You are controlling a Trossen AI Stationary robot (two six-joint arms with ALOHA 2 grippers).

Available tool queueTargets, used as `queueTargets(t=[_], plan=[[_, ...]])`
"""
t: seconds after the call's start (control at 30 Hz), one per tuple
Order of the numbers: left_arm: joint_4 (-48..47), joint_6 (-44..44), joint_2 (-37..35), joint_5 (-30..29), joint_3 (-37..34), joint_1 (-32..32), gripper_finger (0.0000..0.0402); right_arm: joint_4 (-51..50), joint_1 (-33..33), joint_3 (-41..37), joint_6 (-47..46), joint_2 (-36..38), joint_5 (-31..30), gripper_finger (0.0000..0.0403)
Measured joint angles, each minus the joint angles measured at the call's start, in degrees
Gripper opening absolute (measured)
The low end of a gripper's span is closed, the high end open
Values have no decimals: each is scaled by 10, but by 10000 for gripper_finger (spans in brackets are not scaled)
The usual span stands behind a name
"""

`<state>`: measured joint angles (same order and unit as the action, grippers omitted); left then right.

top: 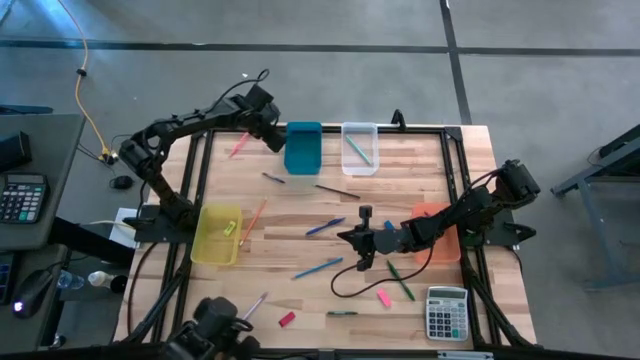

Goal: Sort crayons/erasers/pens/pencils in bins
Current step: Put the pink pencil into the blue bin

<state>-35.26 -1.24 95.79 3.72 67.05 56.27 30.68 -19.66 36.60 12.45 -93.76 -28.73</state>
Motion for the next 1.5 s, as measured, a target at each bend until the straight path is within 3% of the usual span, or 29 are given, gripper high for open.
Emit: queueTargets(t=[0.17,0.47,0.67,0.93,1.2,1.37,1.5], plan=[[-59,-42,0,-94,0,22,2,0,0,0,0,0,3,0],[-69,-100,5,-129,0,52,70,0,0,0,2,0,3,0],[-72,-105,48,-155,0,53,123,-7,0,0,2,0,3,0],[-70,-97,90,-222,0,54,142,-11,0,0,0,0,3,0],[-67,-81,91,-220,0,76,142,-11,0,0,0,0,3,0],[-55,-80,91,-159,0,95,134,-12,0,0,0,0,5,0],[-46,-80,98,-146,0,100,128,-13,0,0,-4,0,6,0]])
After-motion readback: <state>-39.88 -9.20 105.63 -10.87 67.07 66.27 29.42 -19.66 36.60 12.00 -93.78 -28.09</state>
